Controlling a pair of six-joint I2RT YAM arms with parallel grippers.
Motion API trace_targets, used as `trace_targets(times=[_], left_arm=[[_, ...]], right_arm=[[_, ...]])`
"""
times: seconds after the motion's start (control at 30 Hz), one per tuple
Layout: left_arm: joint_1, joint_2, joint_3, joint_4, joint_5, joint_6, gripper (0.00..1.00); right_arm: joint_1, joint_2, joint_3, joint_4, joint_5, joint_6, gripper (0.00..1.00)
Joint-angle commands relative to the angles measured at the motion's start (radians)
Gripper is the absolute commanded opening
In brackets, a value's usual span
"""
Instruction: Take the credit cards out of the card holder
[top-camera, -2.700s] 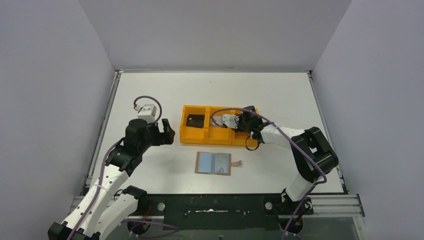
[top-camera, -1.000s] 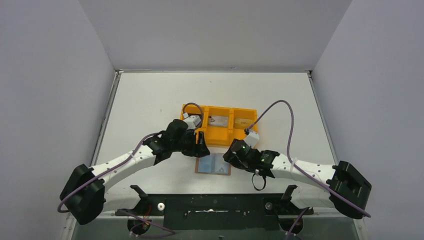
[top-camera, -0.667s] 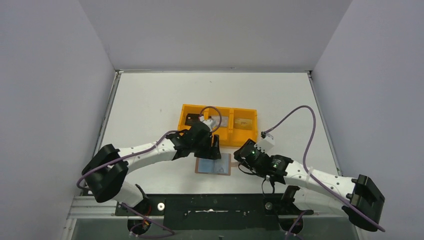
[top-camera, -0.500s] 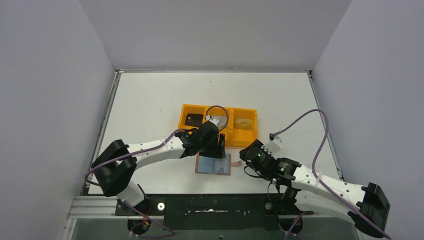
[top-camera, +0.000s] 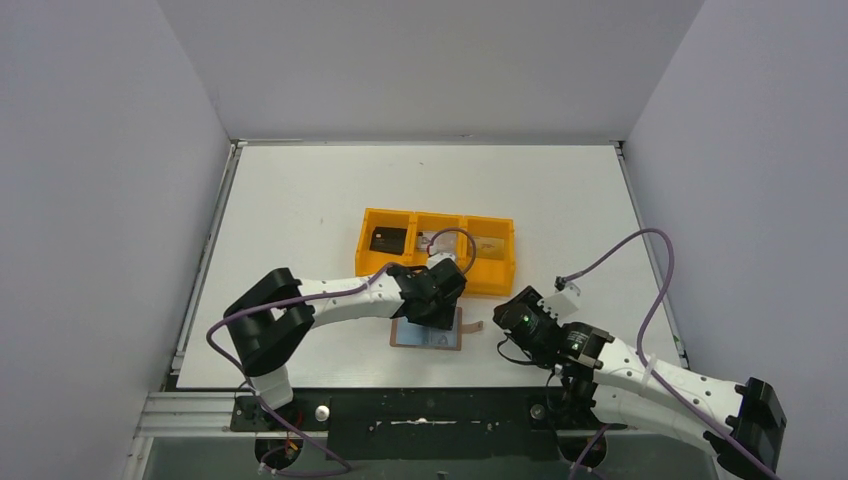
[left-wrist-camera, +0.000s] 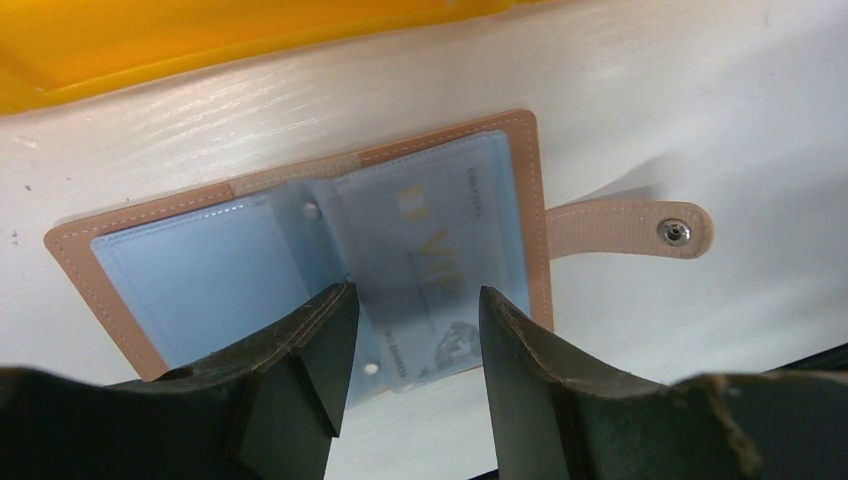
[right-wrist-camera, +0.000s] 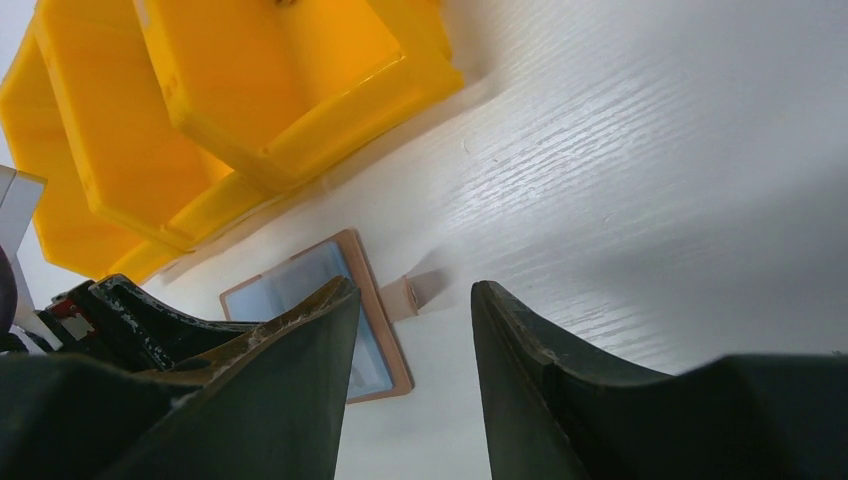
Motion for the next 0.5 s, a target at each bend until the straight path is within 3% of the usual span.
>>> trace_targets(times=[0.0, 0.23, 0.47], left_arm=[[-0.009, 0.010, 0.045, -0.027, -0.050, -0.027, 0.46], [-0.018, 0.050, 0.071, -0.030, -0.067, -0.023, 0.43], [-0.021, 0.065, 0.062, -0.042, -0.077, -0.017, 0.25]], right_arm=[[0.007, -0.022, -0.007, -0.013, 0.076, 0.037, 0.46], [0.008, -0.019, -0.015, -0.017, 0.071, 0.040, 0.47], [0.007, -0.004, -0.010, -0.013, 0.069, 0.036, 0.48]])
